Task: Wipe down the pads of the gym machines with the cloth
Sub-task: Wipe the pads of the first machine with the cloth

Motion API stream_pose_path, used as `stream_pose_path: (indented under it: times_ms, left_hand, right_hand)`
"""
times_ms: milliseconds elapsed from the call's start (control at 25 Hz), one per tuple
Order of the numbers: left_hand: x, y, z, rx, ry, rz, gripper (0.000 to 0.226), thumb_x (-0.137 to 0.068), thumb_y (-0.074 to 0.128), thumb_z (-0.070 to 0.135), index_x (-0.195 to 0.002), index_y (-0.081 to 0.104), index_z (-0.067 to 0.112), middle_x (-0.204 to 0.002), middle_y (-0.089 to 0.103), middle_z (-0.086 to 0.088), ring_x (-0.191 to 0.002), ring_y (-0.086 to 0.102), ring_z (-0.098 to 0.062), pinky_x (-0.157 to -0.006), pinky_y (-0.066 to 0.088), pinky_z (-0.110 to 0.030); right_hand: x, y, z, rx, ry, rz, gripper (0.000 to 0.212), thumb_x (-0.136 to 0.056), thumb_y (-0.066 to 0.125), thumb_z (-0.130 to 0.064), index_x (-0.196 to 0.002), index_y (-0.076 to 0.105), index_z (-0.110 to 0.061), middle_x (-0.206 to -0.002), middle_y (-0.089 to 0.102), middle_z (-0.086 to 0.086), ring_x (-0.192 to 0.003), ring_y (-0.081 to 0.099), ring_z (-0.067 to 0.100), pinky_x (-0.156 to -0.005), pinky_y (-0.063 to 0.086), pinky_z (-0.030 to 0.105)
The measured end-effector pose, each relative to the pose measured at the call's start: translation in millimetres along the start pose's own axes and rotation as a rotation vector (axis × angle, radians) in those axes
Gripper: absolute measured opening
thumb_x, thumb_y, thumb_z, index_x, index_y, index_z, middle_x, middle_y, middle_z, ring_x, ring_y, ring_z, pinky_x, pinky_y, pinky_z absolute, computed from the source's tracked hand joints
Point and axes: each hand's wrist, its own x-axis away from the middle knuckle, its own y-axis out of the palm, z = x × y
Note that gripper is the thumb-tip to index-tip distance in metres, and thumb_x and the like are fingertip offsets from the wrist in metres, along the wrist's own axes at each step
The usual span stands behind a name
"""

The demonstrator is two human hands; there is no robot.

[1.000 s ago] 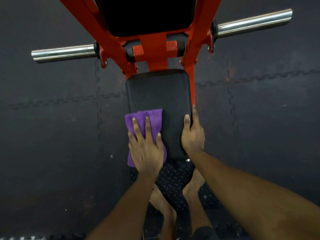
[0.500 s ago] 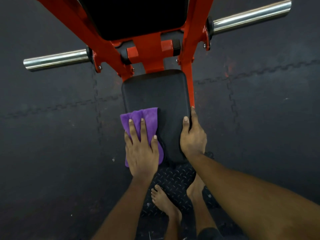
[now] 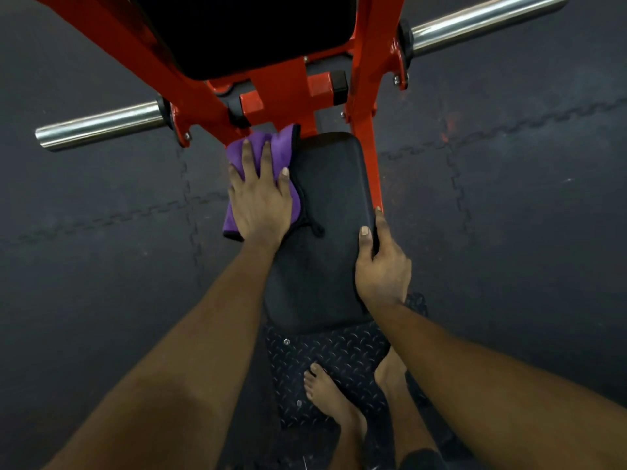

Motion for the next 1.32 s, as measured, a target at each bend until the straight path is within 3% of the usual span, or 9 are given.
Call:
stream_pose_path:
  times_ms: [120, 280, 400, 480, 600, 680, 920, 1160, 1320]
  left_hand:
    - [39, -6, -19, 0.106, 0.052, 0.019, 0.057, -0.105, 0.035, 0.047, -0.159, 0.021, 0.032, -0.168, 0.012, -0.002, -0.143, 0.031, -0.041, -0.108, 0.042, -0.055]
    - [46, -7, -18, 0.290, -0.260, -0.004, 0.060, -0.106, 0.035, 0.045, -0.160, 0.012, 0.034, -0.167, 0.013, -0.011, -0.143, 0.033, -0.041, -0.102, 0.043, -0.056]
    - [3, -7, -7, 0.148, -0.308, 0.020, 0.059, -0.107, 0.034, 0.040, -0.160, 0.014, 0.026, -0.164, 0.018, -0.015, -0.138, 0.037, -0.044, -0.103, 0.042, -0.056]
    - [-25, -9, 4, 0.002, -0.129, 0.030, 0.057, -0.106, 0.034, 0.036, -0.159, 0.020, 0.021, -0.164, 0.023, -0.015, -0.137, 0.036, -0.045, -0.106, 0.041, -0.056]
    - [-27, -4, 41, -0.108, 0.329, -0.058, 0.056, -0.106, 0.033, 0.035, -0.159, 0.020, 0.026, -0.165, 0.022, -0.008, -0.139, 0.035, -0.039, -0.111, 0.037, -0.053]
    - [-8, 0, 50, -0.069, 0.424, -0.086, 0.056, -0.106, 0.032, 0.040, -0.159, 0.018, 0.031, -0.166, 0.020, -0.002, -0.142, 0.032, -0.035, -0.113, 0.035, -0.052]
    - [1, -1, 2, -0.126, 0.147, 0.014, 0.055, -0.107, 0.029, 0.044, -0.158, 0.024, 0.025, -0.165, 0.021, -0.006, -0.137, 0.036, -0.039, -0.108, 0.039, -0.054]
    - [7, -1, 36, -0.036, -0.248, 0.062, 0.055, -0.105, 0.033, 0.039, -0.156, 0.033, 0.019, -0.161, 0.031, -0.012, -0.135, 0.040, -0.040, -0.105, 0.039, -0.050]
    - [47, -5, 84, 0.042, -0.219, 0.041, 0.056, -0.103, 0.036, 0.045, -0.151, 0.043, 0.016, -0.148, 0.042, -0.014, -0.118, 0.048, -0.033, -0.090, 0.047, -0.045]
  right_hand:
    - [1, 0, -1, 0.006, 0.011, 0.014, 0.064, -0.100, 0.020, -0.069, -0.153, 0.035, -0.036, -0.115, 0.072, 0.008, -0.100, 0.068, 0.027, -0.087, 0.055, 0.051]
    - [2, 0, -1, 0.011, 0.020, 0.025, 0.065, -0.100, 0.020, -0.070, -0.153, 0.036, -0.036, -0.114, 0.072, 0.010, -0.100, 0.068, 0.028, -0.088, 0.054, 0.052]
    - [0, 0, 0, -0.020, 0.015, 0.013, 0.063, -0.101, 0.023, -0.068, -0.153, 0.038, -0.035, -0.120, 0.071, 0.009, -0.105, 0.067, 0.028, -0.092, 0.053, 0.052]
    - [2, 2, 1, -0.029, -0.003, 0.026, 0.061, -0.102, 0.025, -0.066, -0.152, 0.038, -0.034, -0.124, 0.070, 0.008, -0.107, 0.067, 0.028, -0.093, 0.052, 0.052]
    - [0, 1, 3, -0.038, -0.012, 0.012, 0.060, -0.103, 0.026, -0.065, -0.153, 0.038, -0.034, -0.127, 0.069, 0.007, -0.110, 0.066, 0.027, -0.093, 0.053, 0.052]
    - [0, 0, 4, -0.038, -0.018, 0.012, 0.061, -0.103, 0.026, -0.065, -0.152, 0.039, -0.033, -0.124, 0.070, 0.006, -0.106, 0.067, 0.026, -0.090, 0.053, 0.051]
    - [-1, 0, 4, -0.031, -0.016, 0.010, 0.058, -0.103, 0.028, -0.062, -0.153, 0.039, -0.033, -0.130, 0.068, 0.005, -0.109, 0.067, 0.026, -0.094, 0.053, 0.050]
    - [-2, 0, 4, -0.049, 0.020, -0.030, 0.060, -0.103, 0.025, -0.064, -0.154, 0.037, -0.035, -0.140, 0.062, 0.003, -0.123, 0.061, 0.024, -0.103, 0.049, 0.049]
    - [-5, -7, 7, -0.581, 0.218, -0.199, 0.047, -0.105, 0.029, -0.056, -0.143, 0.054, -0.041, -0.151, 0.052, -0.006, -0.140, 0.046, 0.012, -0.119, 0.036, 0.039]
